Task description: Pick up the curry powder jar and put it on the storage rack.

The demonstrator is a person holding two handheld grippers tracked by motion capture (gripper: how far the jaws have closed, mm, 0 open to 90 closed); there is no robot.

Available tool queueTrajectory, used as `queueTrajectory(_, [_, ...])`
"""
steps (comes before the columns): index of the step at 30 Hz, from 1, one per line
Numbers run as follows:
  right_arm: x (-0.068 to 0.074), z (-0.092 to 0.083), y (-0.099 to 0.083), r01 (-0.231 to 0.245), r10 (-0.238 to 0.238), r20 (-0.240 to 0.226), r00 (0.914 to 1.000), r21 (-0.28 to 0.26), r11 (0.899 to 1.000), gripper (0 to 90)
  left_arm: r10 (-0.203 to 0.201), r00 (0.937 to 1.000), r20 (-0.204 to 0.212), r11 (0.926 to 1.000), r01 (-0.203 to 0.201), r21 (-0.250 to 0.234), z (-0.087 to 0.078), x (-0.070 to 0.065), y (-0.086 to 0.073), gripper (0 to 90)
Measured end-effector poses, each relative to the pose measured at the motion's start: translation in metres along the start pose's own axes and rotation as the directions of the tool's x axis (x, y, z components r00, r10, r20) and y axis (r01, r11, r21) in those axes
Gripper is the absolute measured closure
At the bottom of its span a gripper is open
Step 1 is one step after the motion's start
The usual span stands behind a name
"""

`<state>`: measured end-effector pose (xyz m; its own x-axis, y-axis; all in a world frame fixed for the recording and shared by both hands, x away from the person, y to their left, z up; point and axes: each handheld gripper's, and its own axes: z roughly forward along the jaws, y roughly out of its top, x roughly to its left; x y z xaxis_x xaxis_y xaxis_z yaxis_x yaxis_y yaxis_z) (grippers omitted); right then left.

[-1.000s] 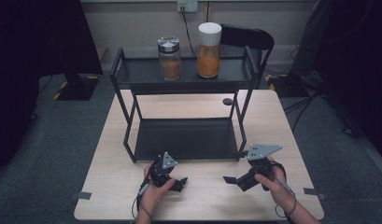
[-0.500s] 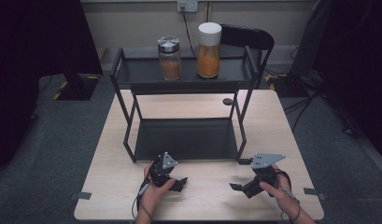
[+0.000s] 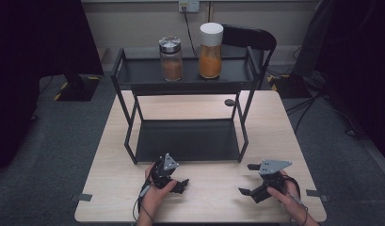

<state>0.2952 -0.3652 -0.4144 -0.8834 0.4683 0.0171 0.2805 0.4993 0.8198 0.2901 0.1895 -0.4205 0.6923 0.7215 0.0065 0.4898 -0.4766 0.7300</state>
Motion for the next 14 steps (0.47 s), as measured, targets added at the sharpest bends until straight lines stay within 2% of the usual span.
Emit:
queueTrajectory(4, [0.000,-0.002,-0.004,-0.009,0.009,0.007,0.9999,0.005,1.000,1.3,0.000,1.0000,0.000,1.0000,0.000,0.000,0.000,0.000,0.000,0.0])
queueTrajectory(9, [0.003,-0.009,-0.012,-0.019,0.019,0.040,0.9990,0.016,1.000,1.2,0.000,1.0000,0.000,1.0000,0.000,0.000,0.000,0.000,0.000,0.0])
queueTrajectory(14, [0.010,-0.013,-0.012,-0.003,-0.003,0.084,0.9965,0.061,0.998,1.3,0.000,1.0000,0.000,1.0000,0.000,0.000,0.000,0.000,0.000,0.0])
